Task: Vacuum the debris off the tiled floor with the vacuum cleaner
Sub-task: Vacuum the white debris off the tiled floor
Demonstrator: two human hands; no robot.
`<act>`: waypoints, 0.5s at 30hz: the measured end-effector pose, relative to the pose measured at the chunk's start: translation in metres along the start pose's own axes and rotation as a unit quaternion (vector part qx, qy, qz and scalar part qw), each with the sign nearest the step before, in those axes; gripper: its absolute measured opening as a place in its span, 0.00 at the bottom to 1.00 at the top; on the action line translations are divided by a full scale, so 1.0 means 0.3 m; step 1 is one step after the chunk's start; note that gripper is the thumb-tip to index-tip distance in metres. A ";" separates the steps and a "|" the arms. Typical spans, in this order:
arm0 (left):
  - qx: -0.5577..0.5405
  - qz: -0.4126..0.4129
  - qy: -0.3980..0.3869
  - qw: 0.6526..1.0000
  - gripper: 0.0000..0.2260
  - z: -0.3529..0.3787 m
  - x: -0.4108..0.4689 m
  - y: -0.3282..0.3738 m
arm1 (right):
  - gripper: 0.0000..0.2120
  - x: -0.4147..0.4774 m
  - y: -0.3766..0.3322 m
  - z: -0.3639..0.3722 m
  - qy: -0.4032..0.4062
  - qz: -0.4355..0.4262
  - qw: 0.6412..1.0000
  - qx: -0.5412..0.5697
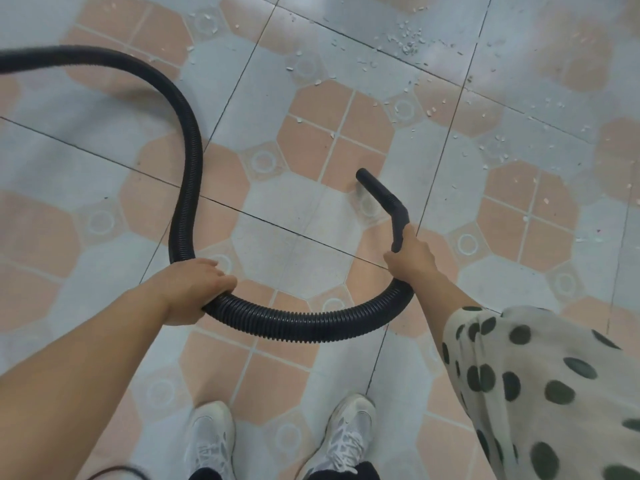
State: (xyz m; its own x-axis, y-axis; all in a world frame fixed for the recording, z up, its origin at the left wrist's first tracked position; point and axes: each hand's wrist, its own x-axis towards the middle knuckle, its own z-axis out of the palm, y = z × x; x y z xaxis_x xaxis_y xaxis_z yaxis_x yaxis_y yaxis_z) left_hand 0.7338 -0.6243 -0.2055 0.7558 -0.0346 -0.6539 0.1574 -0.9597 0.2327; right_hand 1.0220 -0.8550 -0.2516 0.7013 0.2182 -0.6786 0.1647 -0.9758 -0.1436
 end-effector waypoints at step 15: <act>0.090 0.009 0.069 0.993 0.11 -0.183 -0.069 -0.427 | 0.34 -0.005 -0.375 0.010 -0.030 -0.014 0.999 0.023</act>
State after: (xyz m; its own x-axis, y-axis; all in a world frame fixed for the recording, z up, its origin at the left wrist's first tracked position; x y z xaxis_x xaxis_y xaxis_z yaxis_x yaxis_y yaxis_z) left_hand 0.7329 -0.4854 -0.1823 0.8396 -0.0254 -0.5427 0.0360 -0.9941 0.1022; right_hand 1.0005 -0.7455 -0.2367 0.6541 0.2466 -0.7151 0.1508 -0.9689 -0.1961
